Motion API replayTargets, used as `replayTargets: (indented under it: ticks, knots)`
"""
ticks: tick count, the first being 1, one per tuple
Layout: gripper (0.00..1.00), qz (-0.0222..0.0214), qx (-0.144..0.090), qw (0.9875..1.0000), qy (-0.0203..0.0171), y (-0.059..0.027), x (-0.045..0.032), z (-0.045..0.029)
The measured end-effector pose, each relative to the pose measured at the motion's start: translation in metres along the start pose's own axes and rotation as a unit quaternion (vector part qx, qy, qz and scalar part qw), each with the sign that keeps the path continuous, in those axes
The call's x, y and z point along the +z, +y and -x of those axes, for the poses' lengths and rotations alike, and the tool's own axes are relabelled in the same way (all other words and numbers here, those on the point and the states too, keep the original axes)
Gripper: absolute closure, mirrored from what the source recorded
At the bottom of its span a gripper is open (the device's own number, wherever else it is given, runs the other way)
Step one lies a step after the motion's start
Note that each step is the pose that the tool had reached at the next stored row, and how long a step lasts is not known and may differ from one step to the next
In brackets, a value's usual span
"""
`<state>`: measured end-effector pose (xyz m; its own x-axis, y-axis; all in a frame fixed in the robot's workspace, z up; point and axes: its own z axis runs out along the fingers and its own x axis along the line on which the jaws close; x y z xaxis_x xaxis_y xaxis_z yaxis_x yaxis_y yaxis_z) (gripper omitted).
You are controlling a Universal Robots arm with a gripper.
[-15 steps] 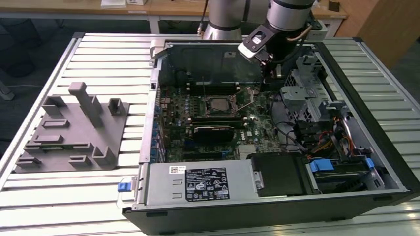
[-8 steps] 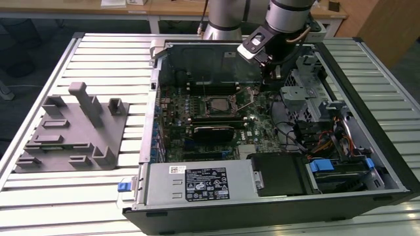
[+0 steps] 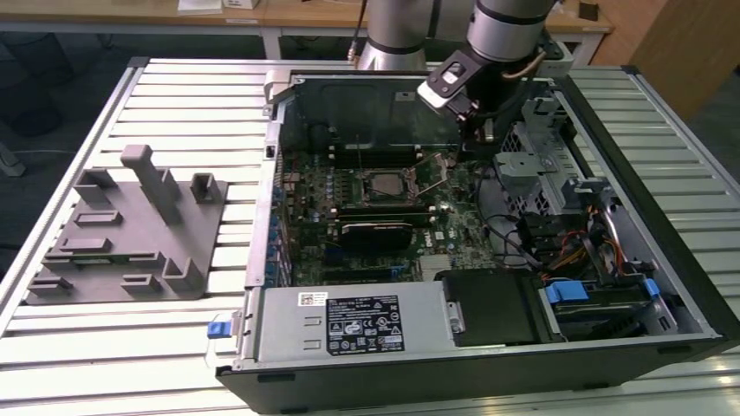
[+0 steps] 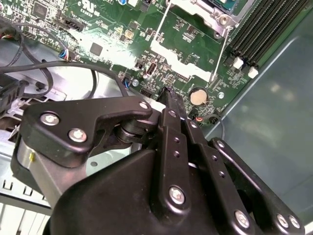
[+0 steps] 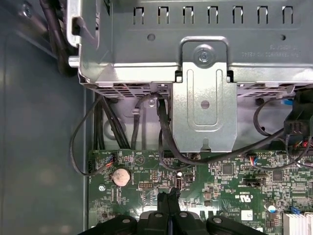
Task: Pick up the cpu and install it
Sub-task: 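Close the cpu cover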
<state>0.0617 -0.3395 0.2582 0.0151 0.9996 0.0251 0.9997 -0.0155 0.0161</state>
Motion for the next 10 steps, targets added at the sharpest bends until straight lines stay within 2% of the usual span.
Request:
replayTargets:
  ticks: [3, 10]
  knots:
    - [0.89, 0.0000, 0.000, 1.0000, 0.0001, -0.0001, 0.0037, 0.0001]
    - [0.89, 0.0000, 0.000, 1.0000, 0.0000, -0.0002, 0.0065, 0.0002]
